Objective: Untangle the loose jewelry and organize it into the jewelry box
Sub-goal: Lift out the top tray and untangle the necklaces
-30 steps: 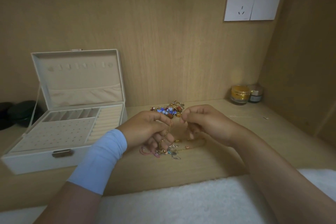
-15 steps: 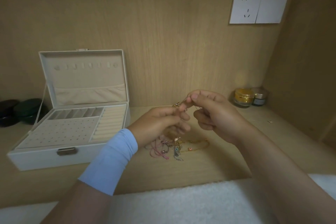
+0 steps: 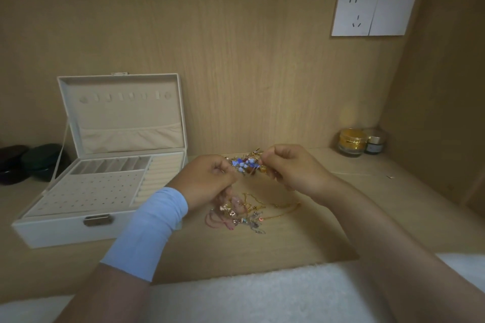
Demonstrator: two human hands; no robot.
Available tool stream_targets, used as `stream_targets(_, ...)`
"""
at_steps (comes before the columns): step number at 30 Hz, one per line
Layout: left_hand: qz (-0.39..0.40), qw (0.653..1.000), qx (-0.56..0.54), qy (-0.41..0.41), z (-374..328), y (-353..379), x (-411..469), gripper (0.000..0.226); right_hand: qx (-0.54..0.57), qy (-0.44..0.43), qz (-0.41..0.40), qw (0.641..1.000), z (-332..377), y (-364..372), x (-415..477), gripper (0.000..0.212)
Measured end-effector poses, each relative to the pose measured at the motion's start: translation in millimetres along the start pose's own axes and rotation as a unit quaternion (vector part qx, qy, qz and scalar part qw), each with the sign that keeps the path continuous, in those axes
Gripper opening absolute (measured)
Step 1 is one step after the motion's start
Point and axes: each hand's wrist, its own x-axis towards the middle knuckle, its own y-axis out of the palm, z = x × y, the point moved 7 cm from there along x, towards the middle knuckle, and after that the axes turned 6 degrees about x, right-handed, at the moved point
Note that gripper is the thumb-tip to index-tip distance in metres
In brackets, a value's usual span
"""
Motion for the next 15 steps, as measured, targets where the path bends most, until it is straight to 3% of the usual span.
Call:
stream_targets(2,-0.053,0.991,0.121,0.0,2.9,-4.5,0.4,0.013,-0.07,-0.025,-0.012,0.997,-1.0,5.6,17.5,0.025)
stream_targets(4,-0.129,0.947,0.293,0.015,1.6,-10.4,0.7,0.016,-0.122,-0.035,0.002,0.992,-4.4,16.0,34.2,0.024)
stream_targets(6,-0.173,0.907,0.382,0.04,-3.7,-14.0,0.2,0.016,-0.191,-0.046,0.021,0.98,-8.1,28.7,45.3,0.025)
stream_targets(10,-0.14,0.839,0.526,0.027,1.7,-14.1,2.8,0.022,-0.294,-0.062,0.057,0.952,-17.5,53.0,50.8,0.025)
stream_targets(15,-0.098,0.819,0.566,0.011,14.7,-14.1,6.3,0.023,-0.335,-0.09,0.11,0.931,-22.7,63.0,48.4,0.014)
